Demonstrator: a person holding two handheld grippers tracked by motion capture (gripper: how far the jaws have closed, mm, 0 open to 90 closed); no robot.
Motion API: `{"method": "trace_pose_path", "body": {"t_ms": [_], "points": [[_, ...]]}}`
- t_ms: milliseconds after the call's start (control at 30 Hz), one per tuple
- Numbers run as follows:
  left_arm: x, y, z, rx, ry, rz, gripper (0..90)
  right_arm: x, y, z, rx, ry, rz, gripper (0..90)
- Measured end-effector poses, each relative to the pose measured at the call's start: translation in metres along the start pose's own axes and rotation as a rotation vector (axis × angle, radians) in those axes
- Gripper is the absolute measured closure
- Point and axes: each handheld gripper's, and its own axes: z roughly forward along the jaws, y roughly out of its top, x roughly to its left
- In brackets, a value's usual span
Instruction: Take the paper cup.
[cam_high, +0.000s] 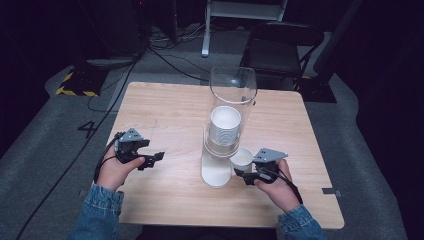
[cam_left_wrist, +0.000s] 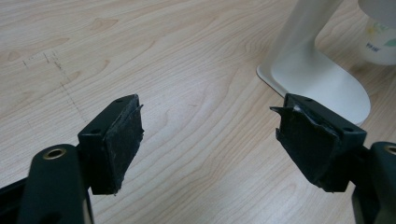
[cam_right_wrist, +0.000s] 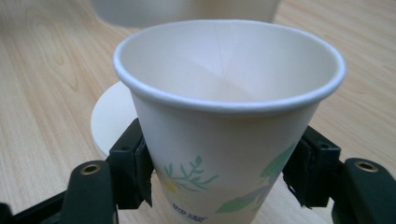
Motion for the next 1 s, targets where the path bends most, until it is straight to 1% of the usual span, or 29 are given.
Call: {"method": "trace_pose_path", "body": {"t_ms": [33,67,133,167,267,300,333,400,433,467,500,533,567,633,667,700,733,800,833,900,933,1000], "points": [[0.000,0.000,0.000,0.000,0.000,0.000,21.8,0.000,0.000,0.000,0.000,0.000,0.000,34.3],[0.000,0.000,0.000,0.004,0.002,-0.005,21.4,-0.005,0.001,-0.006,-0.018,-0.014,0.016,34.3],[0.001,-0.001,0.000,0.006,0.005,-0.002,21.0,-0.010,0.002,-0.012,-0.034,-0.030,0.034,34.2],[0.001,-0.001,0.000,0.010,0.001,-0.008,20.7,-0.014,0.003,-0.016,-0.046,-0.037,0.046,34.2],[0.001,-0.003,0.002,0.012,0.002,-0.013,19.9,-0.019,0.003,-0.022,-0.064,-0.054,0.069,34.1],[0.002,-0.003,0.002,0.015,0.005,-0.006,19.6,-0.023,0.004,-0.025,-0.077,-0.069,0.081,34.1],[0.002,-0.004,0.002,0.020,0.004,-0.012,19.6,-0.029,0.005,-0.031,-0.099,-0.089,0.108,34.0],[0.002,-0.005,0.001,0.020,0.007,-0.013,19.6,-0.033,0.007,-0.035,-0.119,-0.109,0.125,33.8],[0.002,-0.005,0.001,0.020,0.007,-0.013,19.6,-0.033,0.007,-0.035,-0.119,-0.109,0.125,33.8],[0.001,-0.006,0.001,0.019,0.007,-0.020,19.6,-0.037,0.008,-0.038,-0.132,-0.123,0.135,33.7],[0.002,-0.007,0.001,0.021,0.011,-0.015,19.6,-0.041,0.009,-0.041,-0.148,-0.143,0.153,33.6],[0.002,-0.008,-0.001,0.023,0.015,-0.022,19.6,-0.044,0.009,-0.042,-0.153,-0.155,0.165,33.5],[0.002,-0.008,-0.001,0.023,0.020,-0.016,19.6,-0.047,0.009,-0.043,-0.158,-0.169,0.173,33.4],[0.003,-0.010,-0.002,0.021,0.024,-0.024,19.7,-0.052,0.009,-0.044,-0.173,-0.197,0.201,33.1],[0.003,-0.011,-0.002,0.024,0.025,-0.019,19.7,-0.056,0.008,-0.044,-0.185,-0.217,0.214,33.0],[0.003,-0.011,-0.002,0.024,0.025,-0.019,19.7,-0.056,0.008,-0.044,-0.185,-0.217,0.214,33.0],[0.003,-0.012,-0.003,0.027,0.030,-0.020,19.7,-0.061,0.007,-0.043,-0.195,-0.238,0.238,33.0],[0.004,-0.014,-0.005,0.028,0.036,-0.025,19.7,-0.068,0.006,-0.041,-0.196,-0.259,0.251,32.9],[0.004,-0.015,-0.006,0.029,0.038,-0.032,19.7,-0.071,0.005,-0.039,-0.192,-0.273,0.249,32.9],[0.005,-0.017,-0.008,0.029,0.044,-0.033,19.8,-0.076,0.004,-0.037,-0.179,-0.314,0.234,32.8],[0.005,-0.018,-0.009,0.027,0.047,-0.036,19.8,-0.080,0.004,-0.034,-0.174,-0.333,0.217,32.7],[0.005,-0.021,-0.012,0.032,0.057,-0.045,20.0,-0.085,0.002,-0.031,-0.179,-0.341,0.226,32.7]]}}
